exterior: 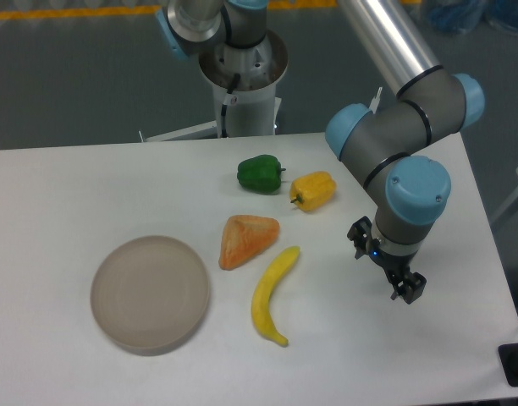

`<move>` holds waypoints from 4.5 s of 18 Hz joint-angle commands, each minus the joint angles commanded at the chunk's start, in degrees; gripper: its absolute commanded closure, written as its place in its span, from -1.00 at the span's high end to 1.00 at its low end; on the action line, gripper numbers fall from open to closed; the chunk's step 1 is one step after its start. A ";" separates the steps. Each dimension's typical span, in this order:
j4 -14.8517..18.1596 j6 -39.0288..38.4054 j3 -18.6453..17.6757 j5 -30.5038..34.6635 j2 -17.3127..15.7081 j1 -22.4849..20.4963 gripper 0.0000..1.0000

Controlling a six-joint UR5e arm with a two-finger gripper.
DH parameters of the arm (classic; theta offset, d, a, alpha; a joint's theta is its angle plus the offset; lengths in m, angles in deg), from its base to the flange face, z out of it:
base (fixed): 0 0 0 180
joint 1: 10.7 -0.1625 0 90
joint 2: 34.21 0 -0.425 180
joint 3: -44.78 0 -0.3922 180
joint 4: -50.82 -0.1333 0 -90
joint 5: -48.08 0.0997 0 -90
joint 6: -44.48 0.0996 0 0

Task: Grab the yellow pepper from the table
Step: 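Raise the open gripper up from its start position beside the fruit, then move the gripper over the yellow bell pepper and lower onto it, then carry the held yellow pepper away from the green pepper and lower it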

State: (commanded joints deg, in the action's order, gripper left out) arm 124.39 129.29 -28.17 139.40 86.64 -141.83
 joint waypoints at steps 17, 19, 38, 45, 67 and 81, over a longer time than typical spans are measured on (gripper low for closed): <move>-0.18 9.39 -9.74 0.09 -8.34 -3.77 1.00; -0.35 12.47 -12.56 0.09 -10.54 -5.00 1.00; -5.89 24.35 -29.17 -0.52 -18.10 -10.55 1.00; -5.80 21.81 -37.70 -4.82 -23.12 -10.28 1.00; -3.36 16.44 -31.22 -1.68 -21.18 -8.44 -0.34; 3.34 -1.82 -7.66 -2.37 -10.29 -3.43 -0.49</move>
State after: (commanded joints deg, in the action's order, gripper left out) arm 127.73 127.47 -35.83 137.02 76.34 -145.26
